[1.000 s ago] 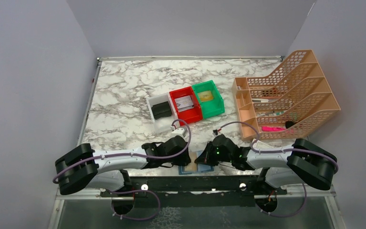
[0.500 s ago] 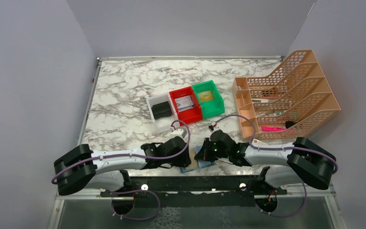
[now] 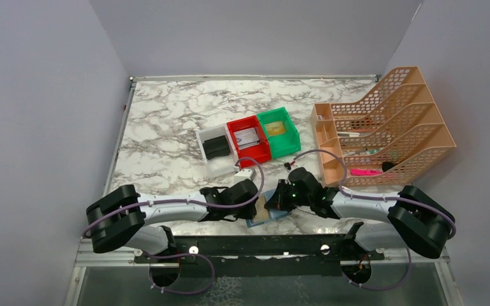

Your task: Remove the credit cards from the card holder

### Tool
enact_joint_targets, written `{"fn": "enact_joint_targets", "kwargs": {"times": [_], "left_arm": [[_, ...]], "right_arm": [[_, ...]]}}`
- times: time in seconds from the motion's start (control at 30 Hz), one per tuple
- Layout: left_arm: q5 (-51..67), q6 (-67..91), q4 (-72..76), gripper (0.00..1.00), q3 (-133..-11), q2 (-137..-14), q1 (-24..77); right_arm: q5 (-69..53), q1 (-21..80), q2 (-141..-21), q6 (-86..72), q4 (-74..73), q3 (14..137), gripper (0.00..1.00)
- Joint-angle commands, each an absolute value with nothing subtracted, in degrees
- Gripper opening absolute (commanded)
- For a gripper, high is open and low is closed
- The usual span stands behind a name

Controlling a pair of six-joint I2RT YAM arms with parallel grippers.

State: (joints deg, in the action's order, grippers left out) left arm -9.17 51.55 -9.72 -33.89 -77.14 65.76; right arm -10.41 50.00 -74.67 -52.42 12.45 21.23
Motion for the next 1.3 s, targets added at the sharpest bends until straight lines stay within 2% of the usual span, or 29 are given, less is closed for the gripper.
{"fn": "enact_joint_targets", "kwargs": {"times": [0.0, 0.67, 0.83, 1.07, 1.27], "left_arm": [[-12.89, 51.07, -17.41, 0.28, -32.49, -82.11, 66.18], [-13.36, 50.5, -17.5, 0.23, -32.42, -81.76, 66.38], [-13.75, 49.91, -17.19, 0.25, -33.48, -79.54, 66.36], [-14.24, 49.53, -15.89, 0.31, -34.7, -74.74, 66.36], [-17.2, 51.15, -15.89, 0.34, -33.49, -69.82, 66.29]], "right_arm": [[-11.57, 49.09, -72.19, -50.58, 9.82, 21.18, 0.01], [-6.86, 46.32, -67.63, -47.49, 1.1, 21.93, 0.02], [-9.0, 46.32, -69.59, -45.2, -1.11, 24.37, 0.21], [-13.33, 46.36, -69.09, -38.79, -1.2, 26.61, 0.33], [-10.96, 46.98, -69.24, -36.54, -4.59, 29.25, 0.39]]}}
